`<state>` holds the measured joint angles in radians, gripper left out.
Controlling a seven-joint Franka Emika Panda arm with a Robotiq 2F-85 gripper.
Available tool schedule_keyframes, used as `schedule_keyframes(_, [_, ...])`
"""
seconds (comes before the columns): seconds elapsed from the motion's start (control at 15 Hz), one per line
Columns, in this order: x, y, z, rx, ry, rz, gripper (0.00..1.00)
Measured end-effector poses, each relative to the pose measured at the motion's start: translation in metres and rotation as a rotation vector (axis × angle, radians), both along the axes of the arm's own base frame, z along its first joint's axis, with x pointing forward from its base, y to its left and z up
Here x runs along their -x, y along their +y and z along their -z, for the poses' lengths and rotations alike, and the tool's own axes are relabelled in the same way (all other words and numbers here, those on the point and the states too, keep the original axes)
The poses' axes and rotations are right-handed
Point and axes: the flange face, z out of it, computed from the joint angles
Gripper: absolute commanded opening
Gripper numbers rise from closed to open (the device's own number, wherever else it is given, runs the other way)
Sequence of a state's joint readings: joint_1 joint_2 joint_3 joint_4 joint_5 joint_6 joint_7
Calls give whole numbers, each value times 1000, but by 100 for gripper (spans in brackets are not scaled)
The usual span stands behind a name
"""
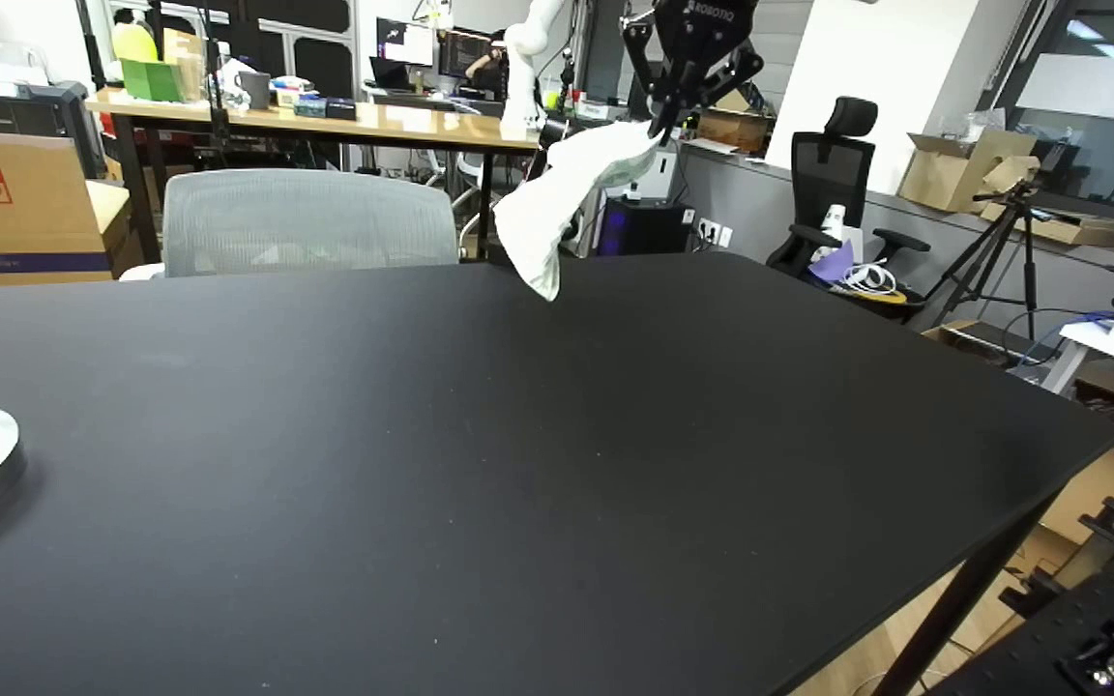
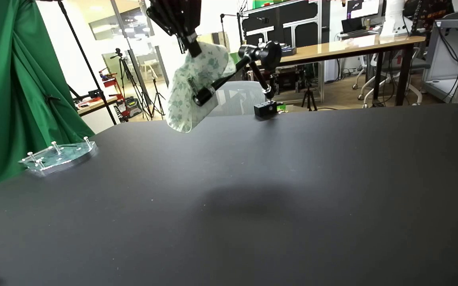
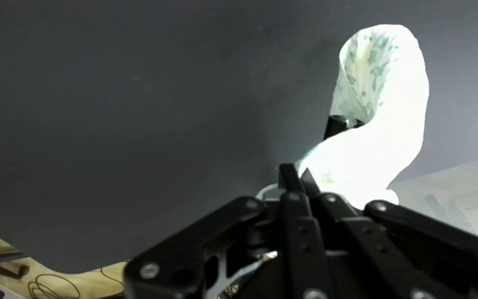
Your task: Hang the cloth on the stand
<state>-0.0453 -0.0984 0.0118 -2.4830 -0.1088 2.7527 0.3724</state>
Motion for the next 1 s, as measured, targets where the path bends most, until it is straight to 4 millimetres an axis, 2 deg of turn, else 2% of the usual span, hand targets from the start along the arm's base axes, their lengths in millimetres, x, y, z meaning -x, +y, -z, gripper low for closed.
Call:
schedule_keyframes(0.27, [12, -14, 17, -31, 36, 63, 0])
schedule_keyframes(0.33, [14, -16, 21, -39, 43, 77, 27])
schedule_keyframes(0.47, [17, -19, 26, -59, 54, 103, 32])
schedule_keyframes(1.0, [18, -11, 27, -116, 55, 140, 87])
